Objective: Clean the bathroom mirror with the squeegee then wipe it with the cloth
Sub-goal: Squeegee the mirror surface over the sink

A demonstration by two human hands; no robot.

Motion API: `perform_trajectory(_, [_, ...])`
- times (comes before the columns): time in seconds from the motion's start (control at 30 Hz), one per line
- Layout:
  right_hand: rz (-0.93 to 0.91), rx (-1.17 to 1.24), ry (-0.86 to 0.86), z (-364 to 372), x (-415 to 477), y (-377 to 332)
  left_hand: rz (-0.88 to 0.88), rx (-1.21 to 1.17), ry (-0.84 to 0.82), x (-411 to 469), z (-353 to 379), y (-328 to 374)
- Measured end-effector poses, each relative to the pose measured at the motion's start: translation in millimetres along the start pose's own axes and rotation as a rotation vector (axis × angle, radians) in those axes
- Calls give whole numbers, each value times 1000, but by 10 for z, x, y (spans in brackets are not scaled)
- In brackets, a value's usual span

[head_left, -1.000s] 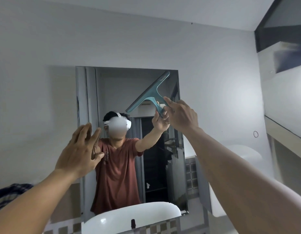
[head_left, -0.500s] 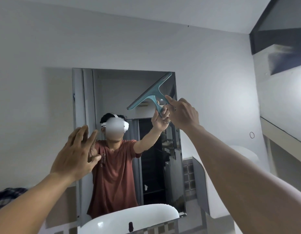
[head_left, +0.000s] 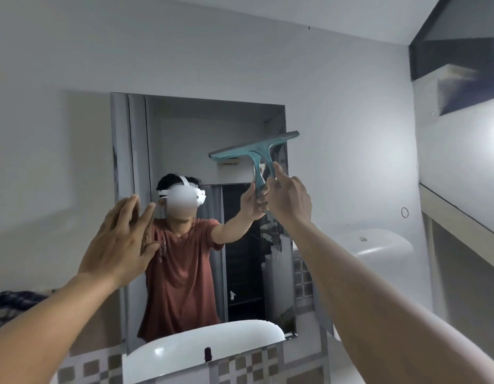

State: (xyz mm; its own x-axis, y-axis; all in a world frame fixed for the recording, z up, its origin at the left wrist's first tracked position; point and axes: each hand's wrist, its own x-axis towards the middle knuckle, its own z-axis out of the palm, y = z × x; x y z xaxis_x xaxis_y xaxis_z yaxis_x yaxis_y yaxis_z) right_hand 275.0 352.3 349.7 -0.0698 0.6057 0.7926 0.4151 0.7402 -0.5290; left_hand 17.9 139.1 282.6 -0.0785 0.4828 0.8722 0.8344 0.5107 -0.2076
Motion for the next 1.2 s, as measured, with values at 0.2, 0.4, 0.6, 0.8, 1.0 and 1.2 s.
perform_trajectory(0.2, [47, 63, 4, 111, -308, -177, -15, -17, -13, -308, 18, 81])
perform_trajectory(0.4, [147, 199, -6, 297, -621, -407, 16, -22, -89, -611, 101, 127])
perform_trajectory(0.6, [250, 348, -2, 592, -911, -614, 14, -4, -172, -867, 259, 139])
perform_trajectory(0.8, [389, 488, -5, 706, -1050, -885, -65, 25, -139, -982, 326, 116])
perform_trajectory(1.0, [434, 532, -13, 844, -1226, -1126, -34, 10, -195, -1128, 412, 105])
perform_trajectory(1.2, [341, 520, -17, 1054, -1540, -1275, 2, 73, -214, -1232, 506, 105])
